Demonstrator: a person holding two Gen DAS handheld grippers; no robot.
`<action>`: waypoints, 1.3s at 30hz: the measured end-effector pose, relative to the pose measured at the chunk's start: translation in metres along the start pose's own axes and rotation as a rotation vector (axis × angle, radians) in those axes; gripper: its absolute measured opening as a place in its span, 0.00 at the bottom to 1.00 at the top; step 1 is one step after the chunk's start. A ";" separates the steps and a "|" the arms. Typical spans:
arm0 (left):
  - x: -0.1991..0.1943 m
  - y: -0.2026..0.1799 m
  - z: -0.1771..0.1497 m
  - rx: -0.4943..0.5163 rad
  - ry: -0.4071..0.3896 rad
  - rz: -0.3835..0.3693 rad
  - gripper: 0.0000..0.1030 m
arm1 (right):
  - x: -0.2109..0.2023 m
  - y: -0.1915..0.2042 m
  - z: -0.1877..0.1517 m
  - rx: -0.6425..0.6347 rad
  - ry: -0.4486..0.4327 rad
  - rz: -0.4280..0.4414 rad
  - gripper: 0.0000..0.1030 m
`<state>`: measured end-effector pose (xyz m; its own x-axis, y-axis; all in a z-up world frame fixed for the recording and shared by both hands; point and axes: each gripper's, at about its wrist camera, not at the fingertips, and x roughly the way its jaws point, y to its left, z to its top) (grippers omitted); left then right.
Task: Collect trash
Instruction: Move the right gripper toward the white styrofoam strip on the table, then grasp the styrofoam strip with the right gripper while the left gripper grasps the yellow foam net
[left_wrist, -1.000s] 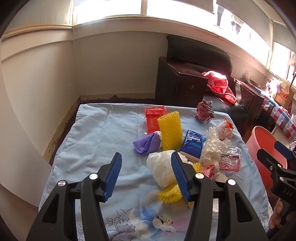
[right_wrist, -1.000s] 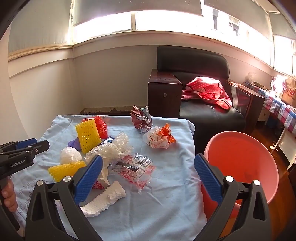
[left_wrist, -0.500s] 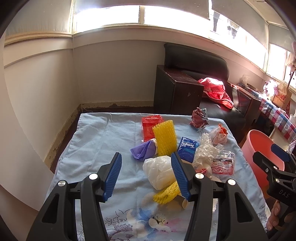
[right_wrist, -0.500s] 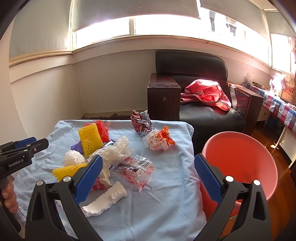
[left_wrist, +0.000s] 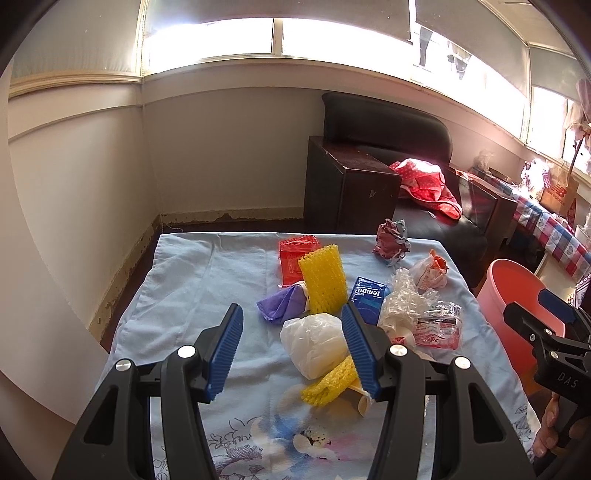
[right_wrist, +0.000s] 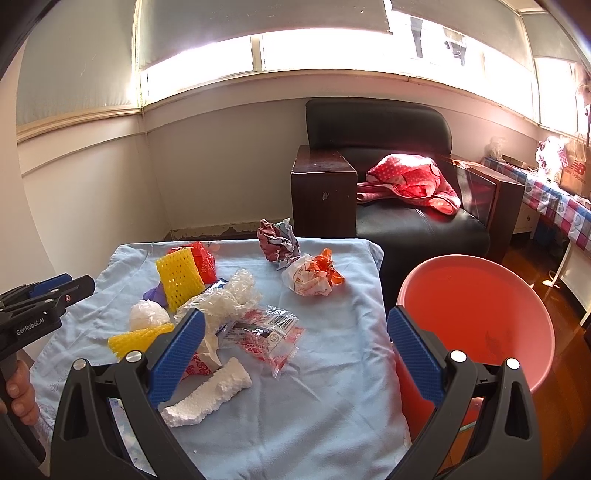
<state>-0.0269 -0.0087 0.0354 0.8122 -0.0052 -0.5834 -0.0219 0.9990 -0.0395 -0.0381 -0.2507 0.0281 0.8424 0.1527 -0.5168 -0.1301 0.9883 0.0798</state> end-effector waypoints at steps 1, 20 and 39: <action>0.001 0.001 0.000 0.001 0.001 0.000 0.54 | 0.000 -0.001 0.000 0.002 -0.001 -0.002 0.97; 0.001 0.003 -0.016 -0.003 0.042 -0.031 0.54 | 0.003 -0.013 -0.009 0.033 0.019 0.017 0.97; 0.019 -0.014 -0.040 0.096 0.144 -0.187 0.36 | 0.008 -0.008 -0.021 0.036 0.067 0.054 0.91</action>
<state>-0.0346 -0.0249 -0.0072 0.7057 -0.1896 -0.6827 0.1816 0.9797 -0.0843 -0.0408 -0.2577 0.0052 0.7974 0.2064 -0.5671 -0.1545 0.9782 0.1388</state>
